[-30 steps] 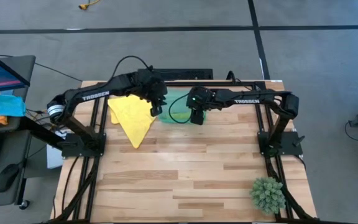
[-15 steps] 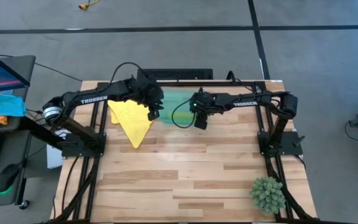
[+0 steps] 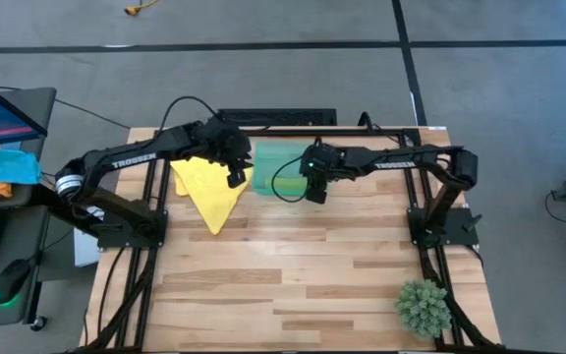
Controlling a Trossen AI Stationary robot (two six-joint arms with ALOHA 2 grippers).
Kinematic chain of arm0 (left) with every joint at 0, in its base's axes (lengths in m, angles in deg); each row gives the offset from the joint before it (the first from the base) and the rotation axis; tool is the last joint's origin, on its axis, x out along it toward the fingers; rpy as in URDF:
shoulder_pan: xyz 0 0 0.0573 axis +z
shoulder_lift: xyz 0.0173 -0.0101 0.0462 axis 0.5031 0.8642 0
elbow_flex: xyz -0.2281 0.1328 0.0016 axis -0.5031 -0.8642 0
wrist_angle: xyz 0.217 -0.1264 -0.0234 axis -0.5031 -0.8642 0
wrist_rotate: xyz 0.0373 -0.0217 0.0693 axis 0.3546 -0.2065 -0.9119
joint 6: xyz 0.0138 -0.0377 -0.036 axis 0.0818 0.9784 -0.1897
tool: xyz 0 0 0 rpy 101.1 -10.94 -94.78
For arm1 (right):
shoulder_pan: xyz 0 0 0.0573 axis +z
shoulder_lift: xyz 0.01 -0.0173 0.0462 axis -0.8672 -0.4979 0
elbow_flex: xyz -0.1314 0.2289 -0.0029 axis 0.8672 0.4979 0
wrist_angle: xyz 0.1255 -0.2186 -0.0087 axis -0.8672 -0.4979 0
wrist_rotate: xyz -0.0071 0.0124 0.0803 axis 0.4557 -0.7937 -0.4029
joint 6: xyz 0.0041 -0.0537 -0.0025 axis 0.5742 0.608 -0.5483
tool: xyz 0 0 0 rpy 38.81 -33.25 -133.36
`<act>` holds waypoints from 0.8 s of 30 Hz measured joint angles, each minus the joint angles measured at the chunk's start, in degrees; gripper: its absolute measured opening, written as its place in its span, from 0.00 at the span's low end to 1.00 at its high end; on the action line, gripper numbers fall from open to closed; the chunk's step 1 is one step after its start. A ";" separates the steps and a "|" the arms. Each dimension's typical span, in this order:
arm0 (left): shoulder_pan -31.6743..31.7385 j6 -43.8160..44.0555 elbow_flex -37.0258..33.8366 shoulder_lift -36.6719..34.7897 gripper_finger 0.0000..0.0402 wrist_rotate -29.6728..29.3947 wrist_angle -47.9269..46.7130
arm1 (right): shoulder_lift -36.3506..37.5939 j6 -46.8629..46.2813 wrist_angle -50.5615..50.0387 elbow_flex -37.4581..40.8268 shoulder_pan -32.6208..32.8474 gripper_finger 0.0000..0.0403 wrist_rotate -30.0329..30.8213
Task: Roll microfiber towels into tight, uniform cylinder then place into a basket
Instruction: Fold the yellow microfiber towel
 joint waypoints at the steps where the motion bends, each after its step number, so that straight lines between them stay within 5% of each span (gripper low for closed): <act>1: 0.00 0.05 -0.01 -0.74 0.28 0.02 -0.50 | 1.03 -0.05 -0.12 -0.02 0.18 0.42 0.02; 11: -1.93 6.88 -16.59 -10.95 0.28 0.49 8.61 | 12.90 -6.81 -2.38 3.28 6.32 0.40 0.40; 24: -11.43 23.71 -38.86 -20.39 0.28 -3.77 24.50 | 21.00 -24.29 3.22 18.69 24.97 0.39 19.89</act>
